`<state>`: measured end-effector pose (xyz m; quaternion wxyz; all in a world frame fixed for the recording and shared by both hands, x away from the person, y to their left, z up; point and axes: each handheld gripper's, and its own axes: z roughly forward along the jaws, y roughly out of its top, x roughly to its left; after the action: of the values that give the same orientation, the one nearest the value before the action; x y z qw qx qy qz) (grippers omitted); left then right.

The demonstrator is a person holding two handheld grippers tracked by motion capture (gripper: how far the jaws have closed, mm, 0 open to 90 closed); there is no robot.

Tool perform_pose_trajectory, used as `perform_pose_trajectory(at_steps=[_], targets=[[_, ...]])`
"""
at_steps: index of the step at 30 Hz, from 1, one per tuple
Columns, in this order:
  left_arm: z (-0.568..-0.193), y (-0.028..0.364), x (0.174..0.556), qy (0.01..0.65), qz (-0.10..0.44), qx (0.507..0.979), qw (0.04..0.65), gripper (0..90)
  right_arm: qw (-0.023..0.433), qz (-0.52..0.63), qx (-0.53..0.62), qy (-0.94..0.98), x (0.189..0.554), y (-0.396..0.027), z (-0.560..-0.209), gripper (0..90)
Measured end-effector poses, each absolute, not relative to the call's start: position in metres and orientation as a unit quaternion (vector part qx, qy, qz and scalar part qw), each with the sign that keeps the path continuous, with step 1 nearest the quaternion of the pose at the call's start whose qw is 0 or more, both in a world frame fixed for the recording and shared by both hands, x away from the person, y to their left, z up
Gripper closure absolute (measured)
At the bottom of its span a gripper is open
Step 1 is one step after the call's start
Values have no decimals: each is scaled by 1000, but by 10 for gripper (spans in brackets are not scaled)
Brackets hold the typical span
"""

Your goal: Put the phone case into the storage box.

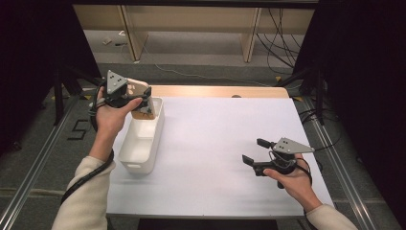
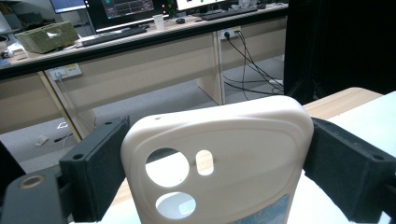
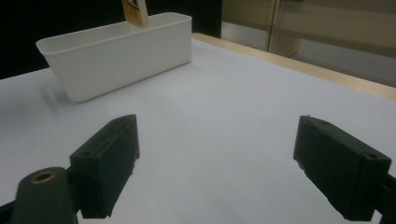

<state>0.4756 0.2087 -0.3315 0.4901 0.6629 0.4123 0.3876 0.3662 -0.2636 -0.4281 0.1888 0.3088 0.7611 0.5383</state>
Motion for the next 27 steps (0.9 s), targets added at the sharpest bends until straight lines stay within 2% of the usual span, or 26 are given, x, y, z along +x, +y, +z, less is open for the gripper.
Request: perform_pose_trajectory(at_steps=[27], targets=[[-338, 208, 486, 412, 386, 666, 487, 109, 188, 538, 309, 761, 366, -264, -428, 154]])
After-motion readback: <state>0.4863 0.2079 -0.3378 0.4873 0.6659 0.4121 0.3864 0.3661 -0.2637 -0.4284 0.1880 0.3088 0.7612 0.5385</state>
